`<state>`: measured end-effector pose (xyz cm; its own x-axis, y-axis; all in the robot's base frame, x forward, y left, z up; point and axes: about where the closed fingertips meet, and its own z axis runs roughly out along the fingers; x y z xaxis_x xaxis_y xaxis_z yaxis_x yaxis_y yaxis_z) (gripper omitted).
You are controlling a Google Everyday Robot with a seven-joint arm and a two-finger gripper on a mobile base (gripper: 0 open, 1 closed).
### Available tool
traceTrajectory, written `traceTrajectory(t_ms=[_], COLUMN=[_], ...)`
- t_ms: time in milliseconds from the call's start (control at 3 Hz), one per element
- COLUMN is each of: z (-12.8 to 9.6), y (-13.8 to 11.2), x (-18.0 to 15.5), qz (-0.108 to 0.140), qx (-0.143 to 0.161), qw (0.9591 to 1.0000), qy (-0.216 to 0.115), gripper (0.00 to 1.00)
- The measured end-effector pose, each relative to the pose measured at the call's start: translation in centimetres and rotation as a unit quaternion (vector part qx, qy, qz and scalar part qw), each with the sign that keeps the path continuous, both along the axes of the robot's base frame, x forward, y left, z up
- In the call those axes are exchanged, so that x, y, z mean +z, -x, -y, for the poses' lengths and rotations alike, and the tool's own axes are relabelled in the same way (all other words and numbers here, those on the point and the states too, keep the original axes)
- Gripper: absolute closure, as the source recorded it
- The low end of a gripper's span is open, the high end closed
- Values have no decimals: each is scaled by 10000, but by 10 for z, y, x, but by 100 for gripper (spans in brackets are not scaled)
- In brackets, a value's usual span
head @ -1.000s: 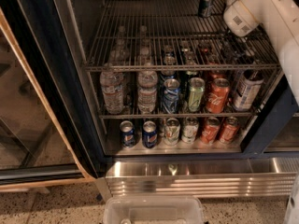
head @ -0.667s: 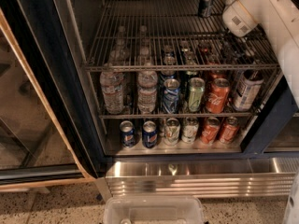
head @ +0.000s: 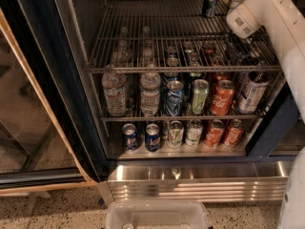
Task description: Pick redbull can from top shelf of fridge
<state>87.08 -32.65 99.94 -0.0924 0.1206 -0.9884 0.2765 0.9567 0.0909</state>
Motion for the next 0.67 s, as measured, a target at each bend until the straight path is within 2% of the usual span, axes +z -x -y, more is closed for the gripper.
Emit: traceTrajectory(t_ms=[333,667], z=[9,16], y=[-10,-19], x=[-15,-26], qz=[-201,-360], qx=[-50,-89], qw=[9998,9993], qy=[-55,-109], gripper=[10,10])
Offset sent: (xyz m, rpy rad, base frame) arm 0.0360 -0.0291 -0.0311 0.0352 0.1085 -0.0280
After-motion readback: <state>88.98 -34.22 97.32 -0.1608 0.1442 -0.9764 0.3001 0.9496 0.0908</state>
